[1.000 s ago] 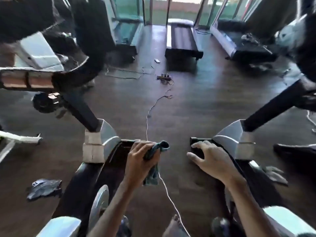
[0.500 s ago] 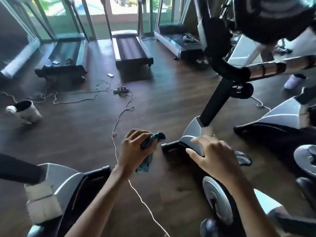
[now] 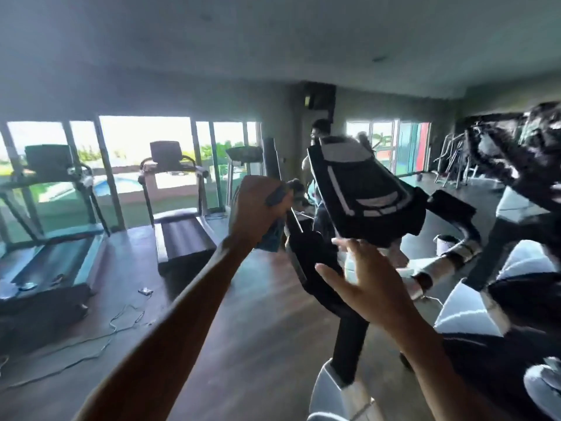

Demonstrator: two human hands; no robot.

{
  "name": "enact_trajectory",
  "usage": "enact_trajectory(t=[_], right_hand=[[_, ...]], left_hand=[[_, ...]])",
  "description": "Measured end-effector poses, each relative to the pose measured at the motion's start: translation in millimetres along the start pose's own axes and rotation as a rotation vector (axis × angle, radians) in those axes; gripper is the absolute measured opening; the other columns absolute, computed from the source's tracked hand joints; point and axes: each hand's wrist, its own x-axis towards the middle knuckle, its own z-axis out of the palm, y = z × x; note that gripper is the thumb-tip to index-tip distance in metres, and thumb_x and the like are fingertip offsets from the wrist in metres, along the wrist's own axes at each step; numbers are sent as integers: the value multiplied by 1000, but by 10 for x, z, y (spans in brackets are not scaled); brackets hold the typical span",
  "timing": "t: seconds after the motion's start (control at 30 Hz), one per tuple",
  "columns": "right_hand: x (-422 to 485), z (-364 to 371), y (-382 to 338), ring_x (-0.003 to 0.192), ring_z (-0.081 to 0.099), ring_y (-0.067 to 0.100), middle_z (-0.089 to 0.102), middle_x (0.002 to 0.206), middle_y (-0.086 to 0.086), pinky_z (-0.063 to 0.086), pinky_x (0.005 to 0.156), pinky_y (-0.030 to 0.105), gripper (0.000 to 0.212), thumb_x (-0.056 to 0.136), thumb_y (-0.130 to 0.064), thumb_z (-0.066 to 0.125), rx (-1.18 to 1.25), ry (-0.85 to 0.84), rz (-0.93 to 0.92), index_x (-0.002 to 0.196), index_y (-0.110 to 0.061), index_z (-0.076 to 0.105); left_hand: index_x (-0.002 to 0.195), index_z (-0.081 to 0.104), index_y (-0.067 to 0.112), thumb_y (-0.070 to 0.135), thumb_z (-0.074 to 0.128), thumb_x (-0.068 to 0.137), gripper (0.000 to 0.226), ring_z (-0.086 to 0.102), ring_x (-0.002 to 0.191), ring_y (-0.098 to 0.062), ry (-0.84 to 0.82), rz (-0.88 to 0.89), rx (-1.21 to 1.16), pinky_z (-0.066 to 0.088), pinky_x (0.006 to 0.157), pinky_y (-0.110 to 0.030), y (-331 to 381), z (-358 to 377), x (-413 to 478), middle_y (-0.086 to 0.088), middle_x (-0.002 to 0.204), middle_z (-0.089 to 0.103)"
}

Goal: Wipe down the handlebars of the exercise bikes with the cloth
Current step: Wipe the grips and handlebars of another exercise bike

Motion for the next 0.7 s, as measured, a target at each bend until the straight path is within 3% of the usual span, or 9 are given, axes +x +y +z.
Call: enact_trajectory(t=[0.1, 0.2, 0.3, 0.37, 0.43, 0.5, 0.6, 0.63, 0.7], right_hand=[[77, 270, 8, 132, 43, 12, 46, 141, -5, 39, 108, 40, 92, 70, -88, 35, 120, -122, 90, 143, -31, 34], [143, 524, 30, 136, 35, 10, 38, 145, -7, 34, 111, 35, 98, 70, -92, 27, 87, -131, 86, 146, -29, 28], [171, 659, 10, 126, 42, 11, 42, 137, -7, 41, 103, 35, 95, 71, -89, 31, 50, -98, 130, 143, -27, 34], [161, 702, -36, 119, 47, 11, 45, 129, -7, 45, 97, 34, 82, 74, -76, 39, 52, -34, 148, 139, -27, 40], [141, 732, -69, 116, 50, 10, 48, 127, -7, 48, 93, 32, 73, 76, -66, 44, 45, 21, 152, 137, -25, 44], [134, 763, -65, 113, 53, 9, 52, 126, -6, 49, 92, 26, 68, 78, -61, 48, 35, 63, 129, 134, -21, 49], [131, 756, -79, 114, 49, -1, 51, 125, -12, 35, 92, 5, 67, 78, -60, 49, 24, 79, 133, 134, -22, 51], [130, 742, -95, 114, 48, -1, 49, 125, -14, 33, 91, 2, 67, 78, -60, 48, 30, 70, 143, 135, -23, 50], [126, 727, -131, 115, 48, -2, 49, 126, -15, 31, 89, 0, 67, 78, -60, 47, 21, 64, 150, 135, -24, 50]], left_hand=[[84, 77, 26, 44, 67, 89, 21, 43, 50, 4, -73, 56, 165, 30, 55, -1, -305, 225, 439, 17, 55, 48], [87, 72, 32, 60, 52, 93, 35, 35, 52, 6, -188, 153, 284, 33, 57, -6, -770, 560, 742, 22, 58, 31], [79, 65, 26, 48, 55, 92, 27, 44, 73, -2, -281, 318, 163, 41, 75, -25, -964, 719, 641, 24, 72, 43], [90, 71, 24, 42, 63, 85, 20, 56, 88, -3, -298, 357, 25, 44, 92, -30, -1084, 768, 649, 21, 88, 61], [99, 73, 19, 39, 68, 82, 28, 61, 97, -7, -368, 419, -49, 46, 98, -33, -1196, 781, 722, 9, 99, 70], [105, 73, 19, 43, 67, 80, 35, 61, 102, -11, -420, 449, -57, 47, 97, -30, -1326, 785, 841, 4, 105, 71], [109, 73, 19, 51, 59, 76, 48, 49, 109, -5, -391, 455, -15, 30, 99, -13, -1448, 742, 1114, -1, 114, 69], [109, 73, 19, 52, 58, 75, 49, 46, 109, -4, -380, 465, 6, 30, 102, -18, -1476, 748, 1203, -1, 115, 69], [101, 74, 21, 50, 60, 76, 41, 53, 108, -7, -332, 516, 35, 40, 105, -45, -1492, 765, 1282, 3, 109, 70]])
